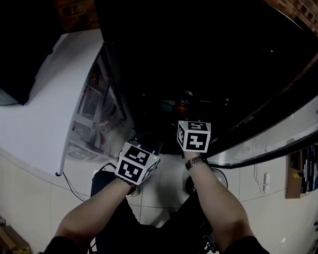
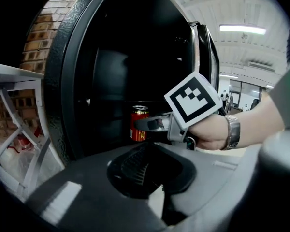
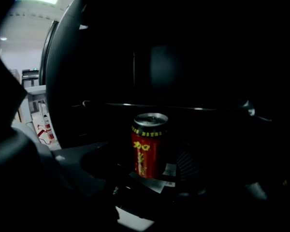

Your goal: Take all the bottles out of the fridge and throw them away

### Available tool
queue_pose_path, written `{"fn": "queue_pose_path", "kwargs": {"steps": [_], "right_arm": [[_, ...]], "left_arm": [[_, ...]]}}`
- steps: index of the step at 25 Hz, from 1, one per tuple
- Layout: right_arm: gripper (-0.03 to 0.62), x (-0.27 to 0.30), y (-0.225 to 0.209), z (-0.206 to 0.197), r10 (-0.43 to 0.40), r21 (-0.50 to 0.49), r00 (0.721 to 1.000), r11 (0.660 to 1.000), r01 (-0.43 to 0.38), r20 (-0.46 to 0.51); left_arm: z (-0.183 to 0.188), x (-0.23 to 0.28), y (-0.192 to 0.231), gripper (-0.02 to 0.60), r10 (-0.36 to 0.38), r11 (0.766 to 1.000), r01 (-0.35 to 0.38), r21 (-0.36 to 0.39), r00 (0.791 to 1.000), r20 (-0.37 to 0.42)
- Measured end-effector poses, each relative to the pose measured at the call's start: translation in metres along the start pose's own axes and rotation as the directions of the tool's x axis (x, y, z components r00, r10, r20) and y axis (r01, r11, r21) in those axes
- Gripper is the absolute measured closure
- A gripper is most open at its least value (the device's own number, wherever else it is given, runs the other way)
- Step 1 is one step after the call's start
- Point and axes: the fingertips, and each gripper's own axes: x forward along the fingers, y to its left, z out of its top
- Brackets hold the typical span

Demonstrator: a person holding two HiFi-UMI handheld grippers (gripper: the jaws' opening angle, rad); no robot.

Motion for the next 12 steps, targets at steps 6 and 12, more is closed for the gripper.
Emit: {"fn": "queue_pose_path", "kwargs": {"steps": [6,12], "right_arm": [[0.253,0.023,-0.006,0.006,-0.006,0.006,1.0,1.0,0.006,-0.007],[0.266,0.034,-0.007,0.006,0.004,0.006,1.0,1.0,-0.004,-0.024]], "left_arm": [[0.006,0.017,0.004,0.577,-0.04,0.999,0.04,0.014,0.999,-0.007],[0.006,0.026,0.009,0.577,-0.046,0.999,0.046,0.015,0.999,-0.014]]}}
